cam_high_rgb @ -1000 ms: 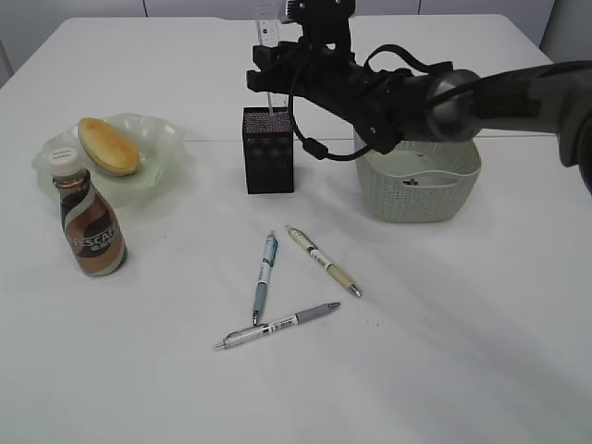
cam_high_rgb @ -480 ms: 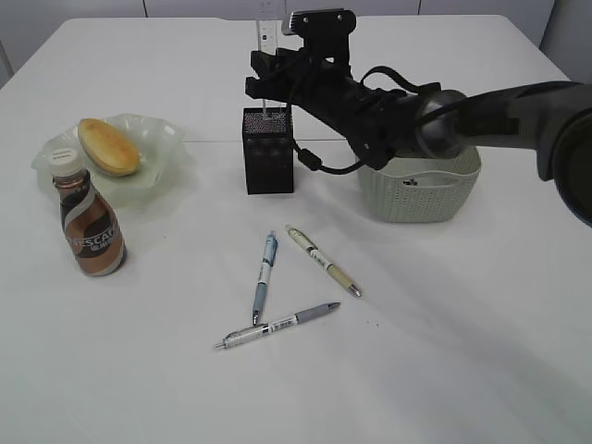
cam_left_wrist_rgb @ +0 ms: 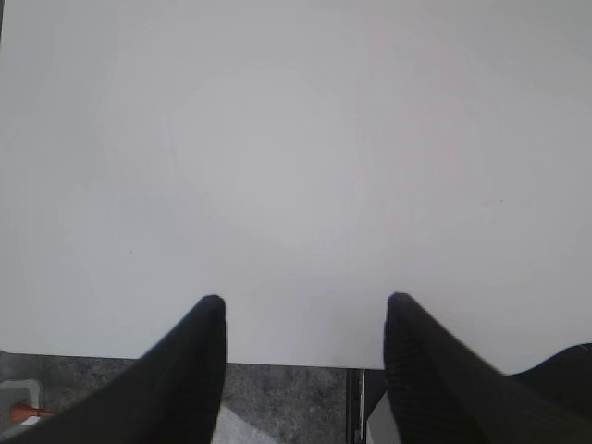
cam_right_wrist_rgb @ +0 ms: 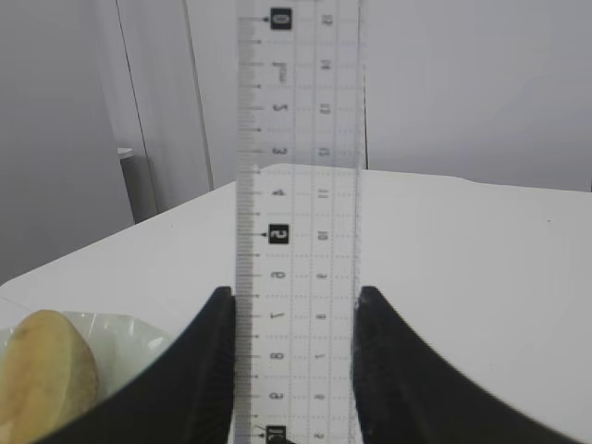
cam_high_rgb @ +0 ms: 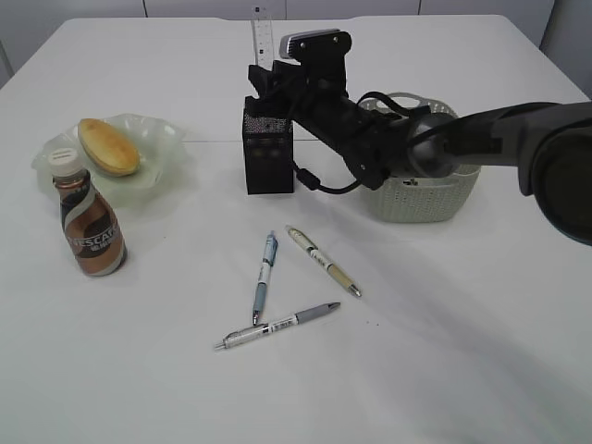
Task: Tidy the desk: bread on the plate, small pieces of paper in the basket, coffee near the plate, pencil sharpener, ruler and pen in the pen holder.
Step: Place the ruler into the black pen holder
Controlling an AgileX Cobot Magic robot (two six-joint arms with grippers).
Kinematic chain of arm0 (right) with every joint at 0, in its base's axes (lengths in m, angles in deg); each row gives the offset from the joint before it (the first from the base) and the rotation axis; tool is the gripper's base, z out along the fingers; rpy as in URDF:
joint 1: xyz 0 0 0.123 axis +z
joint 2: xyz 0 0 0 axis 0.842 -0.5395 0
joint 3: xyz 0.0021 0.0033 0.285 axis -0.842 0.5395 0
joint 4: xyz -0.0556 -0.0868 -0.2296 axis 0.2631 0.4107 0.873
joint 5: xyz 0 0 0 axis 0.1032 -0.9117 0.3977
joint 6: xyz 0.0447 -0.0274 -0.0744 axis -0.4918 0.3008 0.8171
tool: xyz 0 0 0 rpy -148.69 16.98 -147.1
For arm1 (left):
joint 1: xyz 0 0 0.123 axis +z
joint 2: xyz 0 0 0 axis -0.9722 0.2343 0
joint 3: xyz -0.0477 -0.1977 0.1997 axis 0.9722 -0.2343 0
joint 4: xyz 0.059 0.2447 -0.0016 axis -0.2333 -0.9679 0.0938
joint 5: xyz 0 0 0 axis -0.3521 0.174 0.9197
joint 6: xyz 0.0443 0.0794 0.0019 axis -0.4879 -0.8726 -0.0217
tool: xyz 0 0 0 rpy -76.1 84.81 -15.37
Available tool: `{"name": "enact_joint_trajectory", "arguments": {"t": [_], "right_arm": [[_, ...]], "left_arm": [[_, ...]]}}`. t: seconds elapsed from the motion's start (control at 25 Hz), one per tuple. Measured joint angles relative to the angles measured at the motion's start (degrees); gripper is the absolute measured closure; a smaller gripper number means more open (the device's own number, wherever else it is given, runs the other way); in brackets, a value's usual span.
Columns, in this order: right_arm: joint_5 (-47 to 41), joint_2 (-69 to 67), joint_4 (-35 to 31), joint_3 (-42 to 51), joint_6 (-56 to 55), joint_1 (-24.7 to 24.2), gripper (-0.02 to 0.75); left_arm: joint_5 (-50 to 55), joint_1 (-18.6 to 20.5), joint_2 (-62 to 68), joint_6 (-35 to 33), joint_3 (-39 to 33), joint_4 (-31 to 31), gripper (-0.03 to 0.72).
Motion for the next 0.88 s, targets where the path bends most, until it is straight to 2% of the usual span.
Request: {"name": "enact_joint_trajectory", "arguments": {"t": [0.88], "right_arm": [[1.23,-1.63,-1.36,0.00,1.75,-0.22,0.465]], "left_arm": [[0.00,0.00,0.00,0.00,0.00,-0.19,0.292]]}}
